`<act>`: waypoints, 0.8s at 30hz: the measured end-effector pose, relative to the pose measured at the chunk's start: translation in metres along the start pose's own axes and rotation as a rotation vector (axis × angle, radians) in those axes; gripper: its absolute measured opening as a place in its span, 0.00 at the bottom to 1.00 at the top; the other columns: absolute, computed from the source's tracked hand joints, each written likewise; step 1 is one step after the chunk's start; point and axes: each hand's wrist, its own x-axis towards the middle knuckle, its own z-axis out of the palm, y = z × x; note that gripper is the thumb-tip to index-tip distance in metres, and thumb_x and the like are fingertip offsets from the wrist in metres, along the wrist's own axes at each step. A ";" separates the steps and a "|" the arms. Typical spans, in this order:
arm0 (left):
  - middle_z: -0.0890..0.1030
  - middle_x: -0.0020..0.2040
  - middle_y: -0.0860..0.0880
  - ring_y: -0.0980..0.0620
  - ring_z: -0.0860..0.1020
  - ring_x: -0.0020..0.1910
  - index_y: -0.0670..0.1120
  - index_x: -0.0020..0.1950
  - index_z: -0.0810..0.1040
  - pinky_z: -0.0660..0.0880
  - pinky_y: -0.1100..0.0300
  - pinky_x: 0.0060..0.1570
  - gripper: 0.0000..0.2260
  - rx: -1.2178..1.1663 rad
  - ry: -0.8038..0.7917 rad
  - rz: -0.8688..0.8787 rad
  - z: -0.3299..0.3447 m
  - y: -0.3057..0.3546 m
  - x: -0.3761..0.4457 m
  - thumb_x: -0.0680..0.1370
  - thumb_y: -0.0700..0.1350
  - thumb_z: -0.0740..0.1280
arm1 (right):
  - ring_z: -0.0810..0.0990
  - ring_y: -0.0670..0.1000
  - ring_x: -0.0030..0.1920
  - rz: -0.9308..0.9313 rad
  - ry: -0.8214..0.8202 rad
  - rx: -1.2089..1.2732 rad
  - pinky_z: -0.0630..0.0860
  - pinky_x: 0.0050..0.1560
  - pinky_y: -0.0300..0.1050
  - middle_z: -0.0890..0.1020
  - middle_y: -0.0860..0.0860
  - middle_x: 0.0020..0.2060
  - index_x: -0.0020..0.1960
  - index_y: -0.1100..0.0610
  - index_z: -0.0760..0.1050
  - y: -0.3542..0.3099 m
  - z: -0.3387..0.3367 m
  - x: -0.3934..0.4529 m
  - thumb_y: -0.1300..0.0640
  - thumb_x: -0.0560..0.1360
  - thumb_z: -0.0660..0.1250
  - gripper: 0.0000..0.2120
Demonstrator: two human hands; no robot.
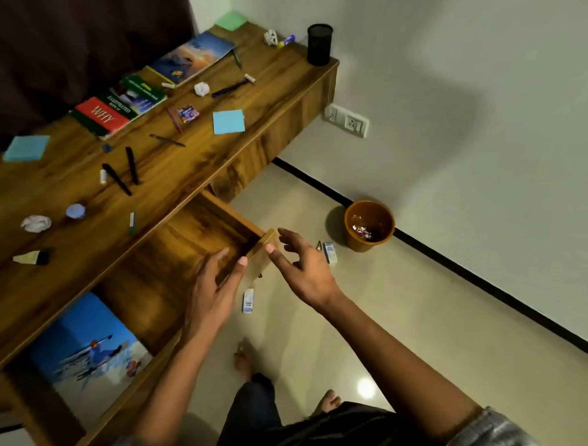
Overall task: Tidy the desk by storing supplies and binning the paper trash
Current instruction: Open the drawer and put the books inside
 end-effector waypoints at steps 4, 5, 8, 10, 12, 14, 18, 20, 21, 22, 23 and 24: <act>0.69 0.76 0.50 0.47 0.69 0.74 0.59 0.75 0.70 0.72 0.41 0.69 0.27 -0.029 0.014 0.057 0.020 0.027 0.009 0.79 0.67 0.63 | 0.76 0.44 0.66 0.003 0.025 0.042 0.79 0.62 0.50 0.77 0.45 0.69 0.75 0.47 0.69 0.004 -0.036 0.012 0.32 0.78 0.62 0.31; 0.69 0.77 0.51 0.47 0.68 0.74 0.59 0.75 0.70 0.72 0.41 0.70 0.27 -0.032 0.015 0.059 0.023 0.031 0.014 0.79 0.67 0.62 | 0.77 0.44 0.65 0.006 0.041 0.044 0.79 0.62 0.50 0.77 0.45 0.69 0.74 0.47 0.69 0.005 -0.043 0.017 0.32 0.78 0.62 0.31; 0.70 0.77 0.52 0.49 0.68 0.75 0.60 0.75 0.70 0.71 0.42 0.72 0.27 -0.052 0.027 0.043 0.031 0.043 0.034 0.78 0.69 0.61 | 0.77 0.44 0.66 0.021 0.061 0.023 0.79 0.62 0.51 0.77 0.45 0.69 0.74 0.48 0.70 0.010 -0.063 0.040 0.32 0.78 0.61 0.31; 0.70 0.77 0.53 0.49 0.69 0.75 0.61 0.75 0.69 0.70 0.42 0.72 0.29 -0.060 0.036 0.047 0.035 0.050 0.050 0.77 0.72 0.59 | 0.77 0.45 0.66 0.021 0.053 0.030 0.79 0.63 0.52 0.77 0.46 0.70 0.75 0.48 0.69 0.012 -0.072 0.060 0.32 0.78 0.60 0.31; 0.70 0.77 0.53 0.49 0.69 0.75 0.62 0.75 0.69 0.71 0.42 0.71 0.33 -0.070 0.057 0.052 0.039 0.059 0.070 0.75 0.76 0.57 | 0.76 0.46 0.66 0.020 0.038 0.039 0.80 0.61 0.54 0.76 0.46 0.70 0.75 0.49 0.69 0.011 -0.077 0.086 0.33 0.79 0.61 0.30; 0.70 0.77 0.54 0.49 0.69 0.75 0.63 0.75 0.69 0.71 0.43 0.71 0.33 -0.093 0.078 0.058 0.042 0.067 0.093 0.74 0.76 0.58 | 0.76 0.45 0.66 0.018 0.023 0.044 0.82 0.57 0.57 0.77 0.46 0.70 0.74 0.48 0.70 0.008 -0.081 0.117 0.33 0.78 0.61 0.30; 0.72 0.74 0.57 0.51 0.71 0.73 0.66 0.73 0.70 0.72 0.41 0.70 0.34 -0.182 0.124 0.017 0.034 0.090 0.156 0.70 0.79 0.59 | 0.77 0.46 0.66 -0.007 -0.021 0.032 0.80 0.62 0.54 0.78 0.46 0.69 0.73 0.48 0.71 -0.006 -0.080 0.195 0.32 0.78 0.61 0.30; 0.74 0.72 0.58 0.51 0.72 0.72 0.65 0.73 0.71 0.72 0.41 0.70 0.35 -0.208 0.140 -0.006 0.023 0.101 0.186 0.70 0.79 0.59 | 0.77 0.46 0.66 -0.013 -0.075 0.017 0.79 0.63 0.53 0.77 0.45 0.69 0.73 0.48 0.71 -0.017 -0.077 0.230 0.30 0.77 0.60 0.31; 0.75 0.71 0.59 0.51 0.72 0.72 0.65 0.73 0.71 0.71 0.41 0.71 0.35 -0.221 0.151 -0.024 0.017 0.107 0.201 0.70 0.79 0.59 | 0.77 0.46 0.65 -0.019 -0.103 0.014 0.79 0.63 0.53 0.77 0.45 0.69 0.73 0.48 0.72 -0.024 -0.074 0.249 0.29 0.76 0.60 0.32; 0.74 0.71 0.60 0.50 0.71 0.72 0.67 0.72 0.70 0.71 0.40 0.71 0.35 -0.232 0.169 -0.046 0.010 0.110 0.217 0.69 0.80 0.59 | 0.77 0.45 0.65 -0.032 -0.124 0.015 0.79 0.62 0.54 0.78 0.44 0.68 0.72 0.47 0.72 -0.032 -0.070 0.268 0.28 0.76 0.60 0.33; 0.74 0.72 0.59 0.50 0.71 0.72 0.68 0.72 0.70 0.71 0.40 0.71 0.36 -0.244 0.185 -0.062 0.002 0.114 0.232 0.68 0.81 0.58 | 0.78 0.45 0.64 -0.048 -0.135 0.015 0.79 0.62 0.54 0.79 0.44 0.67 0.72 0.47 0.73 -0.040 -0.066 0.288 0.28 0.75 0.60 0.33; 0.74 0.72 0.58 0.51 0.71 0.72 0.69 0.71 0.70 0.71 0.40 0.71 0.35 -0.249 0.198 -0.072 -0.005 0.117 0.244 0.68 0.81 0.58 | 0.79 0.45 0.63 -0.064 -0.136 0.015 0.80 0.62 0.54 0.80 0.43 0.65 0.70 0.47 0.74 -0.047 -0.062 0.303 0.29 0.76 0.61 0.31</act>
